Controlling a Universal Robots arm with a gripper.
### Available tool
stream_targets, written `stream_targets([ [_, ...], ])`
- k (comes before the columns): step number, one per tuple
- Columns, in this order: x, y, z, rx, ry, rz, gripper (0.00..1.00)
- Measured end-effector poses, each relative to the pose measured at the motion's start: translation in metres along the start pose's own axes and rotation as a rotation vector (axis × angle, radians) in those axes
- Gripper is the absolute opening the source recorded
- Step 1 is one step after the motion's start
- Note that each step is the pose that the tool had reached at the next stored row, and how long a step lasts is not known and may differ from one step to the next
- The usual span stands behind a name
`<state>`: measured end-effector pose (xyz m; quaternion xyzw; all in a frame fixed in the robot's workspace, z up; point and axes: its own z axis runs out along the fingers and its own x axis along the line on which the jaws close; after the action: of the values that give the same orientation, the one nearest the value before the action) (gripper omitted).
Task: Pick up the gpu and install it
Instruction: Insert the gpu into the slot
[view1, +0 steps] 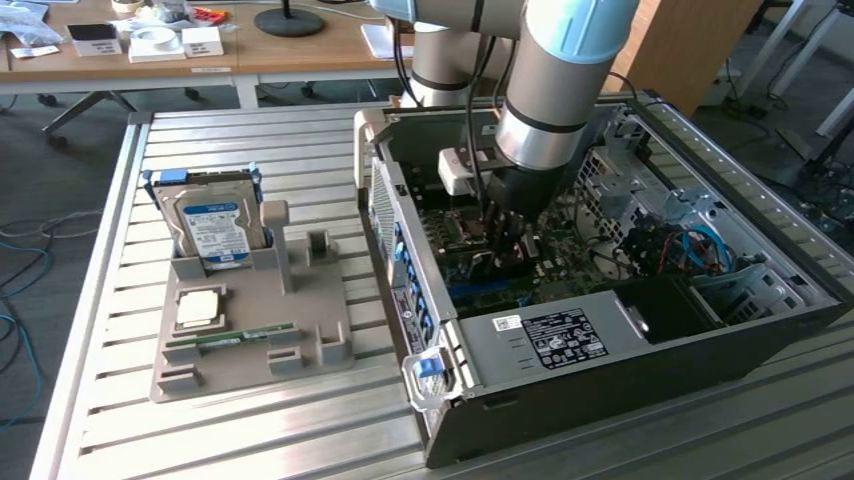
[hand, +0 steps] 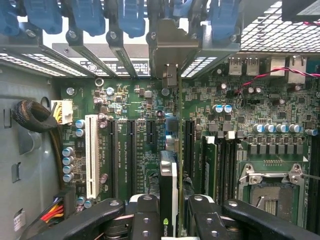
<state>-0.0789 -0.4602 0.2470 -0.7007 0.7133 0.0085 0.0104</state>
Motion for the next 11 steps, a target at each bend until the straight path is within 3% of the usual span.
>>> stream_targets([
  [11,0.0012,0.0001,0.0002,0.0000,0.0002,0.000,0.27],
])
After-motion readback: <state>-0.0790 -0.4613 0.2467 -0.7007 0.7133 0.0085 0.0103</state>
